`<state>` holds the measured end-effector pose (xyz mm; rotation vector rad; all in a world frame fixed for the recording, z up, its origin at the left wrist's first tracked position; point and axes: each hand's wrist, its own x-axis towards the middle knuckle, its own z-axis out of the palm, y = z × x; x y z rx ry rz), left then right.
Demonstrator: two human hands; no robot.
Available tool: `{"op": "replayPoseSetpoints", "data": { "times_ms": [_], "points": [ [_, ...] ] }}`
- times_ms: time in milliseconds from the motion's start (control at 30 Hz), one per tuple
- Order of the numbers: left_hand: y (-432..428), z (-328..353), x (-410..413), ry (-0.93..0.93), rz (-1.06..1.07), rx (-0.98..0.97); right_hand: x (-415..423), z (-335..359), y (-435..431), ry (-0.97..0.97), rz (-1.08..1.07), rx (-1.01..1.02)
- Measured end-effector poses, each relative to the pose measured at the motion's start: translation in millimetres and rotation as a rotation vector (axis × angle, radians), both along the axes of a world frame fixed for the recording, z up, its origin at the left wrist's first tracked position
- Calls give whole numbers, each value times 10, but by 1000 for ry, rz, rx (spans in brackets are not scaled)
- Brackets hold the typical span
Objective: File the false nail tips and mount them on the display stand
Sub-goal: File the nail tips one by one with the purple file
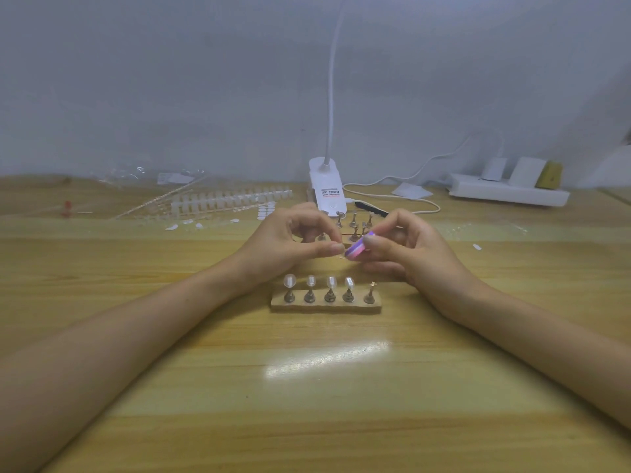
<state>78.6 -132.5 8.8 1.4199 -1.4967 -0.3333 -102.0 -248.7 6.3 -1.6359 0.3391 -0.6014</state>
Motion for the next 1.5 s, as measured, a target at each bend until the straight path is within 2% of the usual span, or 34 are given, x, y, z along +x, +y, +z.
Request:
{"op": "replayPoseSetpoints", "data": {
  "times_ms": [233,367,500,633,767,1100,1233,1367,1500],
  "points": [
    [17,8,-7,12,-13,-1,-6,3,-31,-20,45,43],
    [11,1,-8,-22,-15,1,-3,12,16,54,115,-49],
    [12,0,-6,7,-7,-5,-11,12,-11,-21,-22,34],
    [15,-1,-1,-9,0,-6,-2,7,12,38,85,-11],
    [4,-3,5,1,5,-7,-4,-2,-17,-21,-21,41],
    [13,-1,-1,-8,-3,-13,-2,-7,-1,16,62,-4],
    [9,-2,0,9,-3,-14,-4,7,-27,-59,-63,74],
    [10,1,-1,-16,3,-27,7,6,20,45,68,-34],
    [5,4,-6,-2,6,-26,-3,13,-28,-29,-41,63]
  ]
}}
